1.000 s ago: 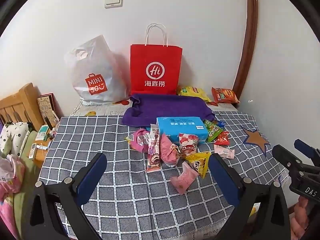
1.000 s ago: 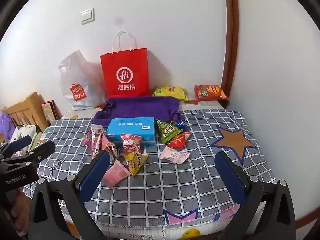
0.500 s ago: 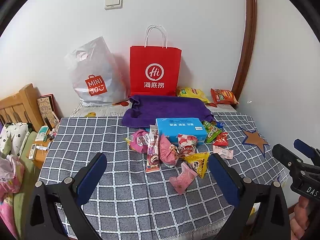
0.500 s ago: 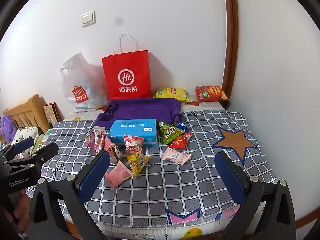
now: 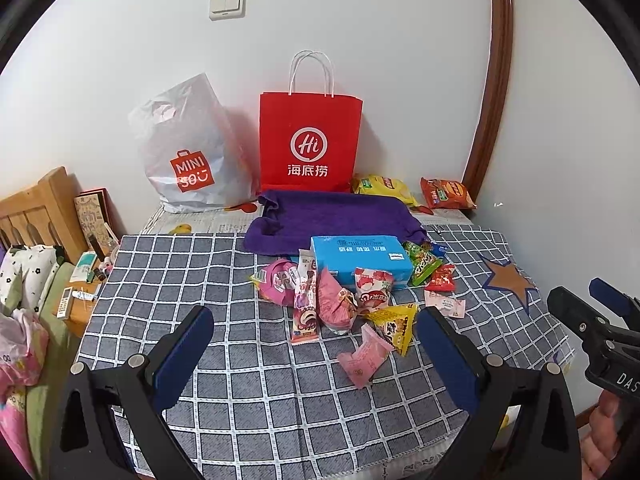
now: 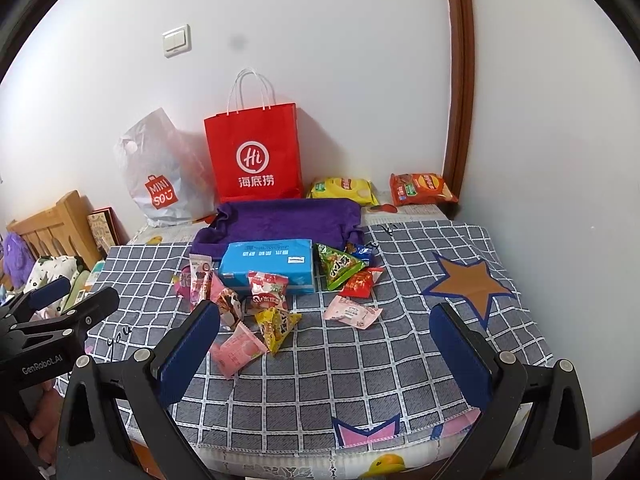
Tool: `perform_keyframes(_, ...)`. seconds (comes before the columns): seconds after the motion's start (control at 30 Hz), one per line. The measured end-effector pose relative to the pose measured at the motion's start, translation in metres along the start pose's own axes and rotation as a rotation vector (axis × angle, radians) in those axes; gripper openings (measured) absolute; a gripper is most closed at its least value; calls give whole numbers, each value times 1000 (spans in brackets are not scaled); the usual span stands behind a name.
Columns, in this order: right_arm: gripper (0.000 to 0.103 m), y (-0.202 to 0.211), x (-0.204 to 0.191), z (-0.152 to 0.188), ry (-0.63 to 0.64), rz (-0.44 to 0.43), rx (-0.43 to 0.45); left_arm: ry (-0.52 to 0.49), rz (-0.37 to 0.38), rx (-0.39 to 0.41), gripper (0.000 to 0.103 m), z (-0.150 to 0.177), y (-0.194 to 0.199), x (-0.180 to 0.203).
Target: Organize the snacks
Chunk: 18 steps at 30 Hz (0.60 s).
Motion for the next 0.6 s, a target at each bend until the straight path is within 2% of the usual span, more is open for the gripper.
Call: perform_keyframes(0.6, 103, 3, -3, -1, 4, -6, 7, 1, 0, 3, 102, 2, 1, 0)
Point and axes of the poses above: each gripper's, at about its wrist camera, not at the fingertips, and y roughly against the way its jaws point, x to its right, z to its underside, the point moved 4 cm from there along -y, roughly the way its jaws point, and after that the axes turned 11 degrees about -z, right-handed, at the moved point
